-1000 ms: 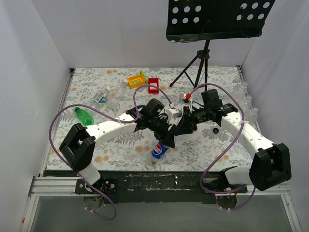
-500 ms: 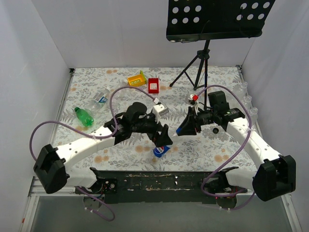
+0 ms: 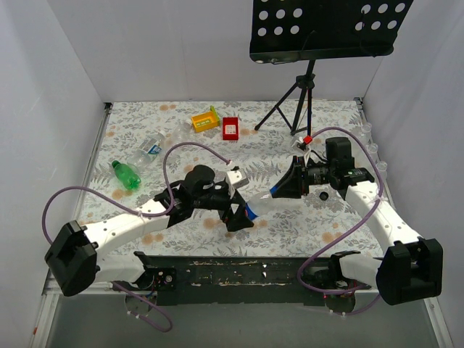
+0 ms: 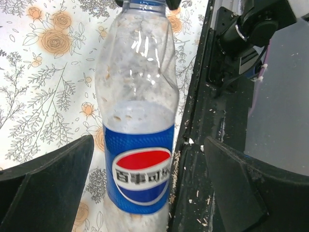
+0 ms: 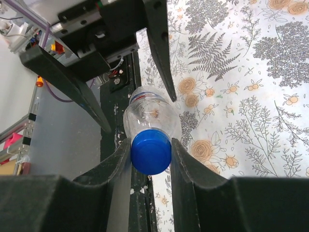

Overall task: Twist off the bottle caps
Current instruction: Unscrew the bottle cap from the plastic bottle.

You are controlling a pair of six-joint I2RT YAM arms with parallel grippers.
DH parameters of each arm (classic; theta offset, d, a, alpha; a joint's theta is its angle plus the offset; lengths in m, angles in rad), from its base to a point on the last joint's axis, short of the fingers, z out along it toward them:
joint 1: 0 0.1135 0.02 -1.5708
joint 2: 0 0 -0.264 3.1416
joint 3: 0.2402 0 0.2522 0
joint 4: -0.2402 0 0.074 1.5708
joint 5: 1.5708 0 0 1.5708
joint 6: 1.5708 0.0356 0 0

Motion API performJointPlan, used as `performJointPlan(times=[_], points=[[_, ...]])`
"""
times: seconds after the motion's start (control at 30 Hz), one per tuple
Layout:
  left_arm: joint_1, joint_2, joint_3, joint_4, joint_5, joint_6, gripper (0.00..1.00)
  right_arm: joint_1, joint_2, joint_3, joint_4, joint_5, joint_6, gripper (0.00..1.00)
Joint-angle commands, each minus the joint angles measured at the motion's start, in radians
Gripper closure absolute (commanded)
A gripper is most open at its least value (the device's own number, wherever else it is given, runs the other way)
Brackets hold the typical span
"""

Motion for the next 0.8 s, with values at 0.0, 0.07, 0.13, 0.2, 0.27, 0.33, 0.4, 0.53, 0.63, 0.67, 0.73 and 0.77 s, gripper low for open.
performJointPlan(times=[0.0,0.07,0.13,0.2,0.27,0.33,0.4,0.53,0.63,0.67,0.73,0.77], points=[[-0.023,0.058,0.076,-0.038,-0.011,0.084,0.02,-0.019,-0.022,-0.016,0.088,-0.061,0.065,0.99],[-0.028,0.082,0.09,-0.047,-0.024,0.101,0.02,-0.025,-0.021,-0.023,0.104,-0.068,0.079,0.99],[-0.031,0.102,0.099,-0.058,-0.04,0.107,0.04,-0.032,-0.021,-0.026,0.115,-0.077,0.089,0.99],[-0.033,0.121,0.11,-0.067,-0.07,0.11,0.07,-0.037,-0.022,-0.031,0.122,-0.081,0.099,0.99],[-0.033,0.138,0.118,-0.079,-0.087,0.116,0.12,-0.04,-0.024,-0.039,0.136,-0.086,0.109,0.99],[-0.033,0.144,0.122,-0.086,-0.097,0.116,0.15,-0.043,-0.028,-0.048,0.157,-0.092,0.126,0.99],[-0.033,0.147,0.124,-0.086,-0.096,0.119,0.18,-0.045,-0.029,-0.054,0.17,-0.1,0.139,0.99],[-0.034,0.145,0.125,-0.082,-0.077,0.121,0.61,-0.046,-0.032,-0.06,0.176,-0.103,0.139,0.99],[-0.033,0.133,0.118,-0.079,-0.056,0.127,0.67,-0.046,-0.033,-0.071,0.184,-0.108,0.139,0.99],[-0.033,0.128,0.115,-0.079,-0.053,0.127,0.69,-0.046,-0.033,-0.074,0.184,-0.109,0.139,0.99],[-0.034,0.11,0.104,-0.082,-0.056,0.141,0.72,-0.046,-0.033,-0.072,0.164,-0.109,0.119,0.97],[-0.033,0.101,0.099,-0.09,-0.06,0.148,0.74,-0.046,-0.032,-0.066,0.135,-0.101,0.09,0.93]])
